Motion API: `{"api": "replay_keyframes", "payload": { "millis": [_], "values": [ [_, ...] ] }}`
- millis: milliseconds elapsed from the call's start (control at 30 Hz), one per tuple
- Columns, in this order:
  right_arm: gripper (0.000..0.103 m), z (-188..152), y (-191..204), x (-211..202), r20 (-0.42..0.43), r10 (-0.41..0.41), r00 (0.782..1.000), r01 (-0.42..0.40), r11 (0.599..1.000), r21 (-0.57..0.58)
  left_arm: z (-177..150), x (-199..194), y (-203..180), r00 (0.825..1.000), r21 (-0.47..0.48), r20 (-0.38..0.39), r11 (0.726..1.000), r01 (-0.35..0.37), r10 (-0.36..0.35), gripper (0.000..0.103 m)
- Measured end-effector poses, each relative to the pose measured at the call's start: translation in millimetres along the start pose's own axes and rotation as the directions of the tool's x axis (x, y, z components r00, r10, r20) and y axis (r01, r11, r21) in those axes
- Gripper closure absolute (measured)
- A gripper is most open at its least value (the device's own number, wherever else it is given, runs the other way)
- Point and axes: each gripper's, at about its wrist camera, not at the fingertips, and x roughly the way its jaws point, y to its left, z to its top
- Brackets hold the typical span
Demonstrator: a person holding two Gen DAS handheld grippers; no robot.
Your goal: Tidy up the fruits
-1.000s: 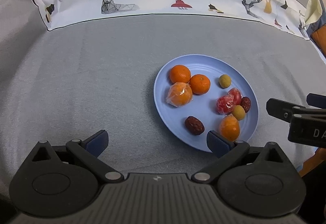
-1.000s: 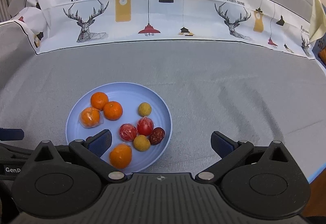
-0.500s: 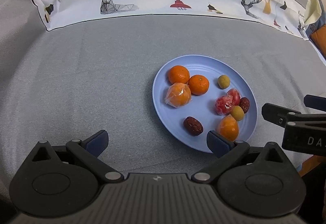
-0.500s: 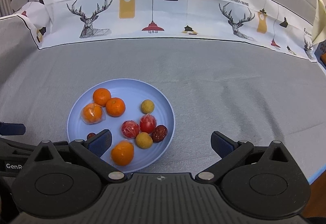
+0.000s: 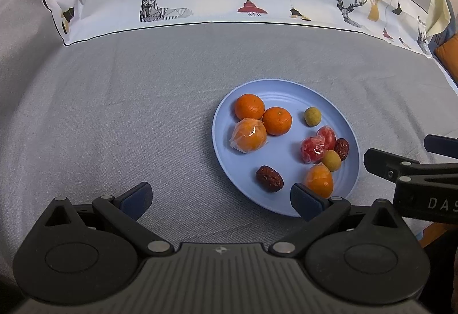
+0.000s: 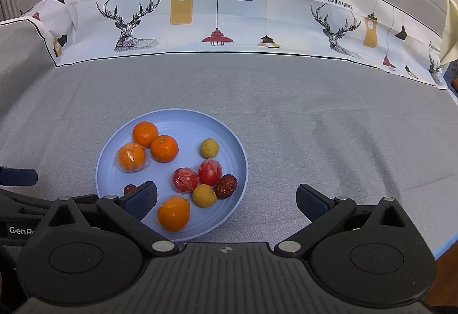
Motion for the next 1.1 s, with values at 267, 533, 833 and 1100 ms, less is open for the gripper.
{"api": "replay_keyframes", "payload": {
  "millis": [267, 533, 833, 1100],
  "values": [
    [0.001, 1, -1, 1, -0.006, 0.008, 1.000, -0.008, 1.000, 0.008, 2, 1, 2, 1.000, -0.023, -0.007, 1.000, 0.011, -0.011, 0.000],
    [0.001, 2, -4, 3, -0.022, 0.018, 1.000, -0.018, 0.999, 0.026, 5, 3, 1, 1.000, -0.027, 0.000, 1.000, 0.012, -0.012, 0.000],
    [0.001, 3, -8, 4, -0.031, 0.027, 0.999, -0.025, 0.999, 0.045, 10, 6, -2, 1.000, -0.025, 0.003, 0.999, 0.019, -0.019, 0.000],
    [0.001, 14, -29, 1, 0.034, 0.049, 0.998, -0.053, 0.993, 0.102, 14, 3, -7, 0.998, 0.000, 0.056, 0.999, 0.036, -0.036, 0.000]
  ]
}}
